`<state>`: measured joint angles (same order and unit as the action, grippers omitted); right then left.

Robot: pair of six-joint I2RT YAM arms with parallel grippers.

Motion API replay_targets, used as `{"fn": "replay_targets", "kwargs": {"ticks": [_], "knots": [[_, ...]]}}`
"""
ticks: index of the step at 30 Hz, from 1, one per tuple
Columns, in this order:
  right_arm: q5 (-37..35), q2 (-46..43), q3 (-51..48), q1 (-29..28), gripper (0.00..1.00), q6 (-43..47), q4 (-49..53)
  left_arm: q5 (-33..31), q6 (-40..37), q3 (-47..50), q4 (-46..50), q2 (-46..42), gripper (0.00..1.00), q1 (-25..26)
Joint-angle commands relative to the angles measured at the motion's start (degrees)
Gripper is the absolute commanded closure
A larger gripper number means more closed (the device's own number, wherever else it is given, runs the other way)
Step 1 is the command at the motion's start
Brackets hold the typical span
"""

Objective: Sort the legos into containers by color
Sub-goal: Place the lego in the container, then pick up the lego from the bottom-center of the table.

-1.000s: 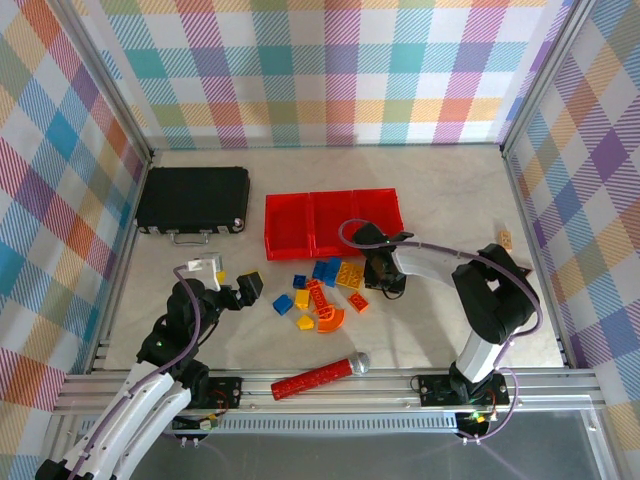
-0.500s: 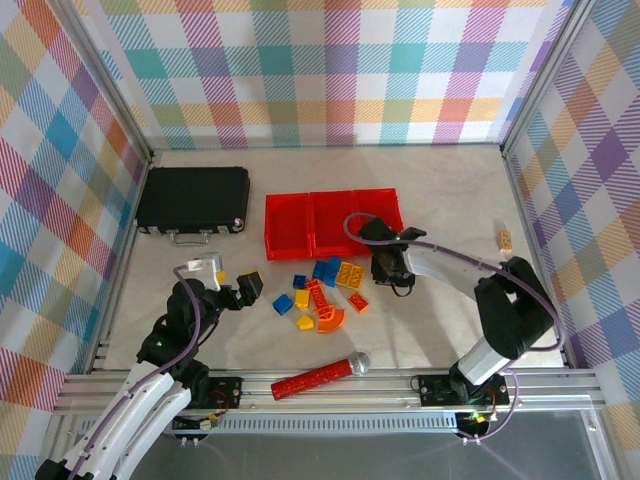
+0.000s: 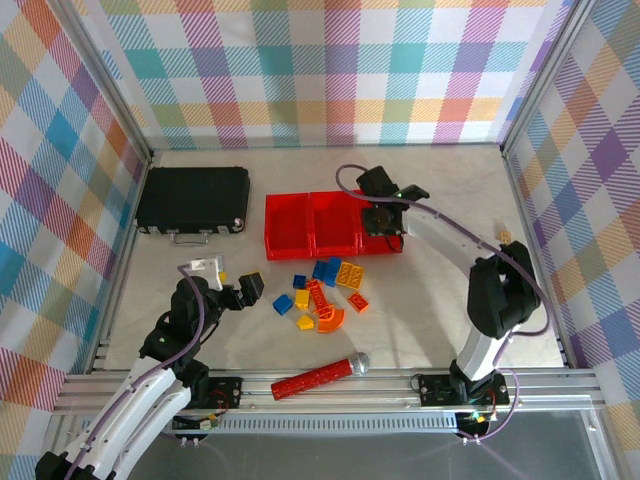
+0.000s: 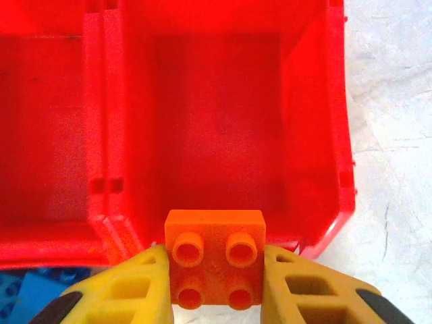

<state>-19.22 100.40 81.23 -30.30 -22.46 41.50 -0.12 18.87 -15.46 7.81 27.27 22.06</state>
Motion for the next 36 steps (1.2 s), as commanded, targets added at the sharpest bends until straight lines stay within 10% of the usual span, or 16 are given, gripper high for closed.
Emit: {"fn": "replay_targets", "kwargs": {"ticks": [1,18,36], "knots": [[3.7,3.1,3.6,2.6,0.71,4.6,-0.1,-1.0,0.8,0.0,-0.3,-0.3,0.00,0.3],[13.1,10.9,7.9,6.7,0.65,5.0,-0.3,-2.5,1.2,-0.1,0.1,-0.4,0.00,0.3],[19.2,-3.6,-4.5,5.1,0.47,5.4,-0.7,-2.2,1.5,0.0,-0.2,-0.6,0.00,0.3]]}}
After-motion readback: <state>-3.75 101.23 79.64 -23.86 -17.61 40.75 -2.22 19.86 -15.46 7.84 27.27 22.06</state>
